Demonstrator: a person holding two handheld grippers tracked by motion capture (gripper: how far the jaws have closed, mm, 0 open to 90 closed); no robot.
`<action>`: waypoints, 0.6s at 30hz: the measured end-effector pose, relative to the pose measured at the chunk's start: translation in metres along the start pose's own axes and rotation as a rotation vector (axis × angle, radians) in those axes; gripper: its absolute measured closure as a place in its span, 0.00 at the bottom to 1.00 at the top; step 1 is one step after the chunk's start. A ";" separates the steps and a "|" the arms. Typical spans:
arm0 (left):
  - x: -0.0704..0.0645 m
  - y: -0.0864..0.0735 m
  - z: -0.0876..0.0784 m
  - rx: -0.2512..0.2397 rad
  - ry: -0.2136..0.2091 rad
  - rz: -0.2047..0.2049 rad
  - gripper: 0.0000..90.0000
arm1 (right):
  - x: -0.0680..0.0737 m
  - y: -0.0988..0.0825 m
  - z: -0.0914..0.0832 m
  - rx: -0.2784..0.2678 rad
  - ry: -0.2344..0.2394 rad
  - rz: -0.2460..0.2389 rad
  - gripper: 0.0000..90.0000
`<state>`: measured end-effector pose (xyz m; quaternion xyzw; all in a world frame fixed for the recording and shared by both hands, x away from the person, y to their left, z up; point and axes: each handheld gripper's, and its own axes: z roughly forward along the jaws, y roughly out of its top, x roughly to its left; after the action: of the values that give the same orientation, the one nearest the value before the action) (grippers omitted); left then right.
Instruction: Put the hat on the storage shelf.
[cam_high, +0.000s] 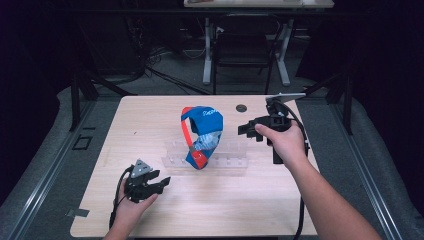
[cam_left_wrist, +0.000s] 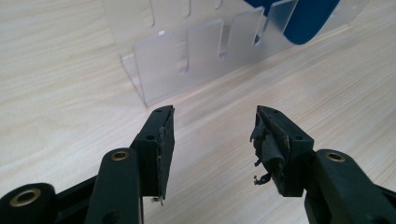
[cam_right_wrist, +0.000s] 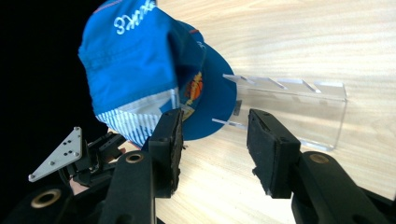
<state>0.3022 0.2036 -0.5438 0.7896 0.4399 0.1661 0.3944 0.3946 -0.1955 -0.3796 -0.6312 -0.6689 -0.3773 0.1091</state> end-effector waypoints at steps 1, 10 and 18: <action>0.001 -0.003 -0.002 0.007 0.005 0.000 0.54 | -0.005 -0.003 -0.001 0.005 -0.008 -0.002 0.61; 0.007 -0.014 -0.012 0.026 0.034 0.003 0.54 | -0.025 -0.027 -0.002 0.012 -0.075 -0.016 0.58; 0.014 -0.016 -0.012 0.058 0.056 -0.019 0.53 | -0.042 -0.061 -0.001 -0.005 -0.073 -0.058 0.57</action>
<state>0.2935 0.2259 -0.5492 0.7915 0.4626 0.1716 0.3607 0.3456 -0.2236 -0.4272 -0.6252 -0.6895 -0.3586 0.0722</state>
